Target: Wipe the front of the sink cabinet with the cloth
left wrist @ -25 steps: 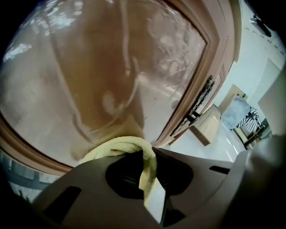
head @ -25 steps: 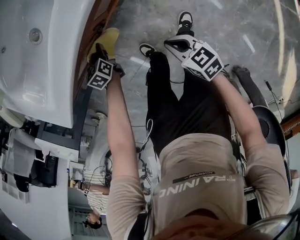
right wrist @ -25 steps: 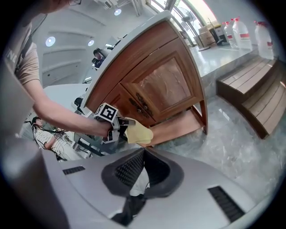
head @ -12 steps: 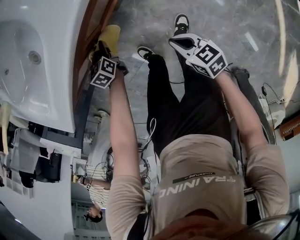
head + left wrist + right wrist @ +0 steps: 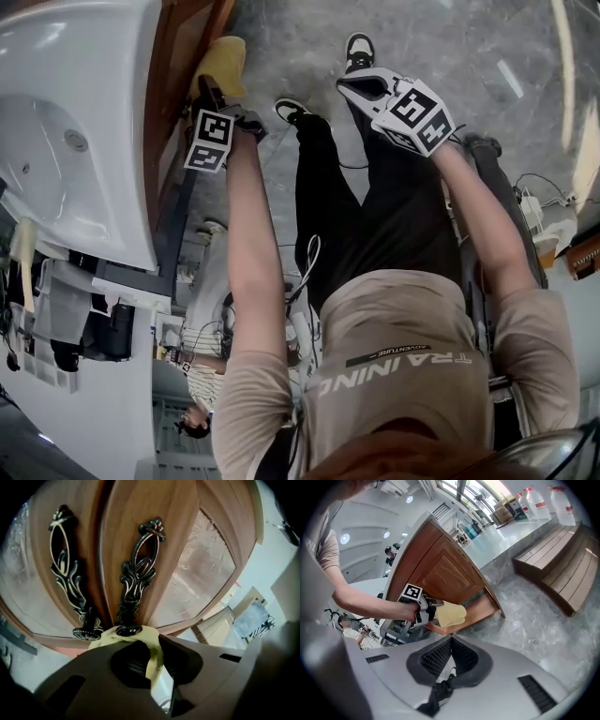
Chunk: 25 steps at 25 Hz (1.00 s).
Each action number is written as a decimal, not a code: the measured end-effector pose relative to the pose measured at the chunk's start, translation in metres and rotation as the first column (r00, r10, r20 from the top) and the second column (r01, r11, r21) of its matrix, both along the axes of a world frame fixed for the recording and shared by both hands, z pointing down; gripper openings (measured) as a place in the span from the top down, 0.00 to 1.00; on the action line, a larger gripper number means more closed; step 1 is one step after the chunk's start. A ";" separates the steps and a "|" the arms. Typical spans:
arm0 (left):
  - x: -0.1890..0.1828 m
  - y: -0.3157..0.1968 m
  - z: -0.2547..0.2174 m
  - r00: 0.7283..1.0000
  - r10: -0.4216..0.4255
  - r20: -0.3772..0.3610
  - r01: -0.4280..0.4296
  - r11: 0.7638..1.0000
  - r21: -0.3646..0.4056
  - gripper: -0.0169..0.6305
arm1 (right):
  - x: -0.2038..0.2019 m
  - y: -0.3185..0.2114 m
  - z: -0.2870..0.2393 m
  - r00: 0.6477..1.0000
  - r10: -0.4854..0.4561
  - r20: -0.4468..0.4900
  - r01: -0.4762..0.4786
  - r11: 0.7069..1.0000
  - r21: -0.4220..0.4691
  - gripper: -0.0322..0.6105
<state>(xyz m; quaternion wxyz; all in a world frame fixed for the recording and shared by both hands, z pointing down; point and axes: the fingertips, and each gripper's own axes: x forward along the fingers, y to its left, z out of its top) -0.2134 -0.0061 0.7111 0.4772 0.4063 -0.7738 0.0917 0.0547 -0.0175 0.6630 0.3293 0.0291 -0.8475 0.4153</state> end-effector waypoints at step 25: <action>0.094 -0.179 -0.018 0.987 0.158 -0.017 -0.155 0.980 0.125 0.91 | 0.068 -0.072 -0.006 0.990 0.138 0.017 -0.138 0.990 0.012 0.93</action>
